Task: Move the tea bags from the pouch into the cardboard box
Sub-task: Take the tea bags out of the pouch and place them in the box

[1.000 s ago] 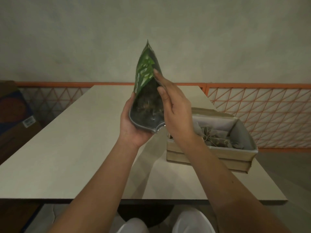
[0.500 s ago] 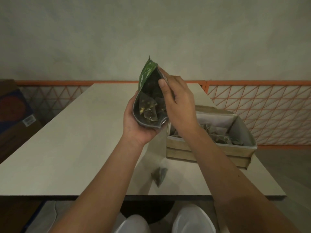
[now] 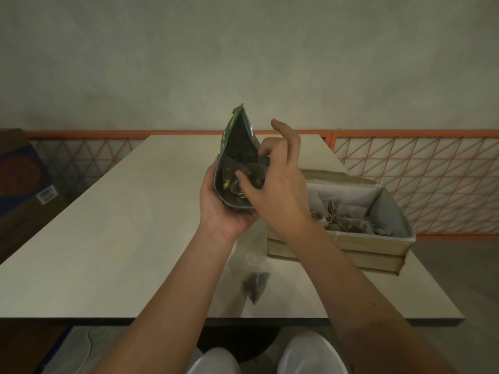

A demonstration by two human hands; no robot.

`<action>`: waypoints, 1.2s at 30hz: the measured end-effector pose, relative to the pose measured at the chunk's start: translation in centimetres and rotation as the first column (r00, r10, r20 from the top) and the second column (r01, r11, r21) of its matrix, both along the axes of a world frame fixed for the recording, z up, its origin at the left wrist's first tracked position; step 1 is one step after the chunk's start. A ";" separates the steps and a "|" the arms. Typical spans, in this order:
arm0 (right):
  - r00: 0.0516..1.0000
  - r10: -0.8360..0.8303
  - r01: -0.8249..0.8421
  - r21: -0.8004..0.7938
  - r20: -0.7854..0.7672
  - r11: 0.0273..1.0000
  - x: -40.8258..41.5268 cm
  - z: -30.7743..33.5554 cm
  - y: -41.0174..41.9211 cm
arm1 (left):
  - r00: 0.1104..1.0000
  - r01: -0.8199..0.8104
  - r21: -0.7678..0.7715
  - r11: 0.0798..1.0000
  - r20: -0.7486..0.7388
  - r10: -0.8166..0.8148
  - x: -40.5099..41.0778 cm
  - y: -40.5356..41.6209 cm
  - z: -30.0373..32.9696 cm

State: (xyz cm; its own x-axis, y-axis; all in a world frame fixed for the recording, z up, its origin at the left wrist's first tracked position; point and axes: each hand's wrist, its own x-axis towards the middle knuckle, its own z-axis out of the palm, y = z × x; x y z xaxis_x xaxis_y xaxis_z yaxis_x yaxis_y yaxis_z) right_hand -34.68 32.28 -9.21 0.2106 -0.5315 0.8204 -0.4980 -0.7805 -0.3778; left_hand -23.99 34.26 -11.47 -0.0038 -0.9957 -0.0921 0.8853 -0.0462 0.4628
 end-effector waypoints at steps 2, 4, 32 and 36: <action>1.000 0.012 -0.012 -0.012 -0.021 1.000 0.0 -0.1 0.3 | 1.000 0.005 -0.011 1.000 -0.021 -0.006 0.2 0.1 -0.1; 0.993 -0.041 0.040 -0.006 -0.107 0.999 0.1 -0.2 0.3 | 0.999 0.013 -0.009 1.000 -0.030 -0.013 0.2 0.3 -0.2; 0.853 -0.051 -0.118 0.287 0.519 0.951 -8.3 0.9 -0.2 | 0.999 -0.031 -0.036 0.999 0.021 0.032 -0.1 0.1 -0.9; 0.922 -0.166 0.026 0.374 0.348 0.927 -10.1 -1.0 -1.2 | 0.999 -0.036 -0.032 0.999 0.008 0.036 0.0 0.3 -1.0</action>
